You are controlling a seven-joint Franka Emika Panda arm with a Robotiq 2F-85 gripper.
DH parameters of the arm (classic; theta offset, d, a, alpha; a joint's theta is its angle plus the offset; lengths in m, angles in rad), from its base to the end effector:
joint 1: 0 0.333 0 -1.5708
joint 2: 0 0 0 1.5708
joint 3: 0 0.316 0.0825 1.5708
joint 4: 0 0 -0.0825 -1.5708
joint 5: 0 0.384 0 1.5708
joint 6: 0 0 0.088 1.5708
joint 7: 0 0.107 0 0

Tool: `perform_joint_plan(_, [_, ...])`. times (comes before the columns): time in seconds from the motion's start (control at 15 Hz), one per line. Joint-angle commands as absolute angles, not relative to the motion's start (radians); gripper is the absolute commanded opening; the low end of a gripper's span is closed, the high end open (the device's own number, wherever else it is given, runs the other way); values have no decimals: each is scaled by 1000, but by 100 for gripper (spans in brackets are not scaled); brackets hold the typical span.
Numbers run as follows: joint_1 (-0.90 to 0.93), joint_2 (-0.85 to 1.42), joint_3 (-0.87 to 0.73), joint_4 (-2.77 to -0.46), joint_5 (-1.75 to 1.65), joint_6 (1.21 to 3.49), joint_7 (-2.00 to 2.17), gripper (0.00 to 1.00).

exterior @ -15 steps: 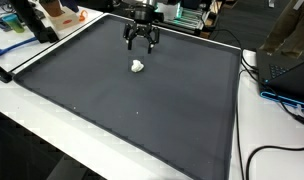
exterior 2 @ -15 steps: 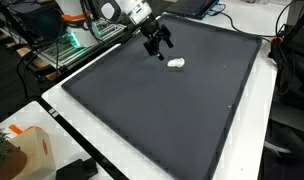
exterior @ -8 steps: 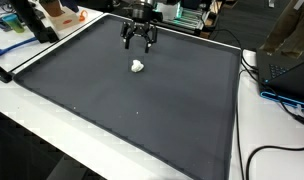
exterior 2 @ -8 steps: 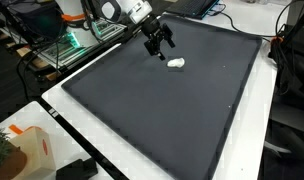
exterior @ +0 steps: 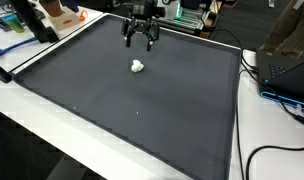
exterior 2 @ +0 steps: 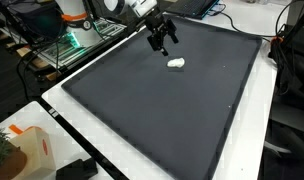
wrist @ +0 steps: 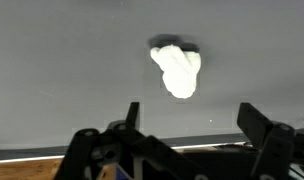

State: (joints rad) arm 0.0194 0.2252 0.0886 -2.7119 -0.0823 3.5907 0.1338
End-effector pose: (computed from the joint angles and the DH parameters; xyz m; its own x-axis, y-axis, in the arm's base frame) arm 0.4405 0.0592 0.2324 0.7972 0.0127 0.6036 0.0796 -0.9933 -0.0842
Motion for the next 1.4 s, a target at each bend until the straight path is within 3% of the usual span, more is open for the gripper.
perform_joint_plan(0.0, [8,139,124,-2724,-73,3460,193,100])
perform_joint_plan(0.33, [-28,94,173,-2697,-117,3312,315,100])
perform_joint_plan(0.4, [-70,108,229,-2689,-161,3316,370,100])
perform_joint_plan(0.47, [-9,115,159,-2693,-108,3353,288,100])
perform_joint_plan(0.67, [-44,114,212,-2689,-135,3342,343,100])
perform_joint_plan(1.33, [-29,63,198,-2495,-119,2912,309,100])
